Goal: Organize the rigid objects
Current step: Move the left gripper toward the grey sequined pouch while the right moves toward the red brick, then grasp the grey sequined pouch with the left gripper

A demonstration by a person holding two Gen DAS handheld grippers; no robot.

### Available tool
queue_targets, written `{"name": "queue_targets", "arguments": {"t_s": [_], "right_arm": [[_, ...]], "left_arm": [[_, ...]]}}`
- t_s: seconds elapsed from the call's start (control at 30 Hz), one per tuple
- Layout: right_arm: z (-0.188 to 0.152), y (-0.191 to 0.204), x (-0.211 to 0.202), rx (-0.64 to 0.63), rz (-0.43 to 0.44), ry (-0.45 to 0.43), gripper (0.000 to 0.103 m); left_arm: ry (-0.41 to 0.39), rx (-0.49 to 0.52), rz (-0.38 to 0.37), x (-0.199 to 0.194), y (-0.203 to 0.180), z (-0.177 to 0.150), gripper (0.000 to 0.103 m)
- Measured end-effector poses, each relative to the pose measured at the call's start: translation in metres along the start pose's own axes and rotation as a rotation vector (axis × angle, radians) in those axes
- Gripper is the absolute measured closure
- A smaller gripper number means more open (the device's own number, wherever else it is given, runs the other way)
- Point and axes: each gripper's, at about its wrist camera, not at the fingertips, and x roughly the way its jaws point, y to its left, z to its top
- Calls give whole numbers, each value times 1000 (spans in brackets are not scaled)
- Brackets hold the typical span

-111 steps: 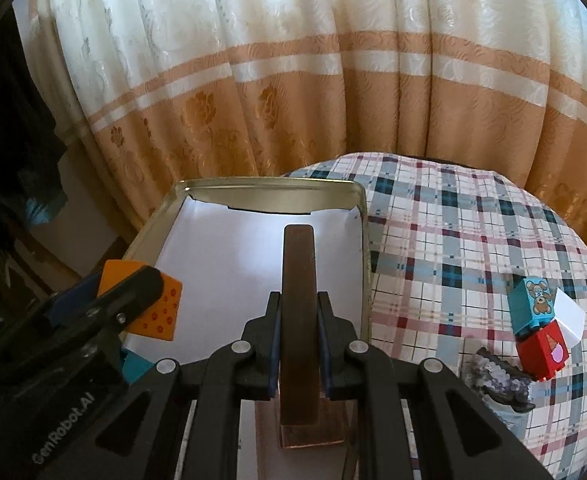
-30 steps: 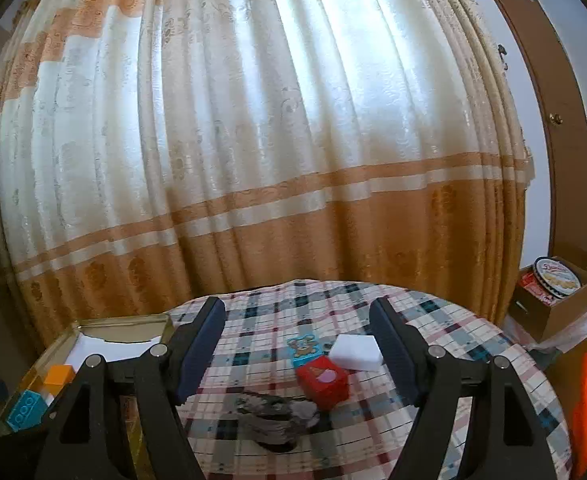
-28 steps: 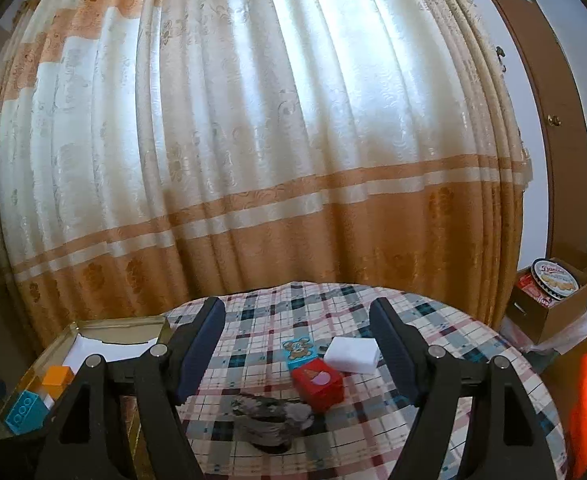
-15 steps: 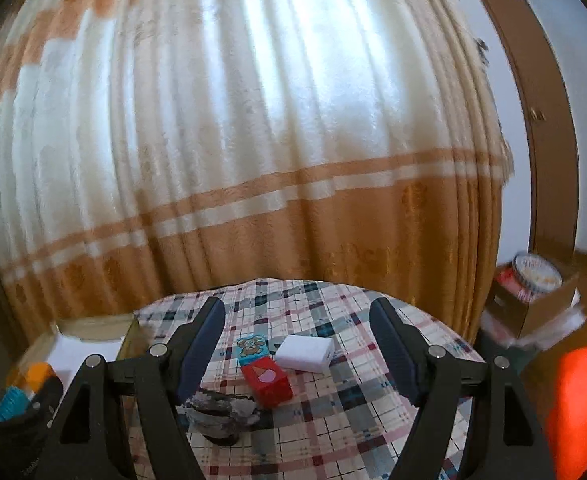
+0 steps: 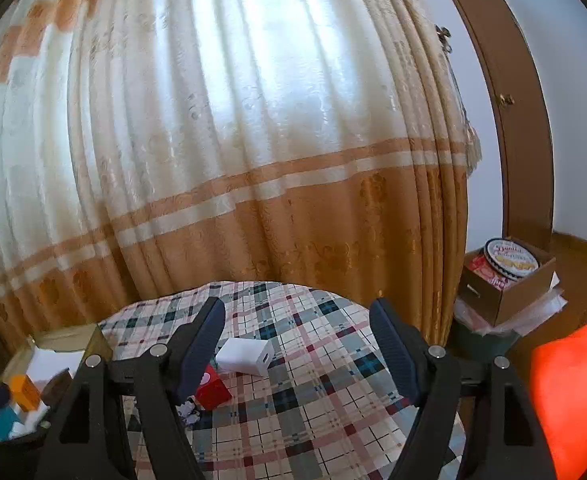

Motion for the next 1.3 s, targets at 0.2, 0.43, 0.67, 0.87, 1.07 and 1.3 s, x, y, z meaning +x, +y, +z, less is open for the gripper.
{"name": "queue_targets", "arguments": {"t_s": [0.2, 0.43, 0.67, 0.87, 1.07, 1.3], "right_arm": [[0, -9, 0, 13, -5, 7, 26], [0, -23, 3, 72, 4, 36, 26], [-1, -31, 6, 113, 15, 57, 26], [-2, -37, 10, 142, 17, 75, 26], [-2, -37, 12, 144, 12, 90, 26], [-3, -39, 16, 154, 0, 110, 26]], "left_arm": [[83, 21, -81, 16, -25, 6, 1], [208, 88, -156, 45, -59, 8, 1], [297, 91, -159, 73, -73, 10, 1], [399, 47, -162, 101, -74, -3, 2], [407, 5, -201, 105, -66, -7, 22], [384, -74, -301, 93, -49, -9, 31]]}}
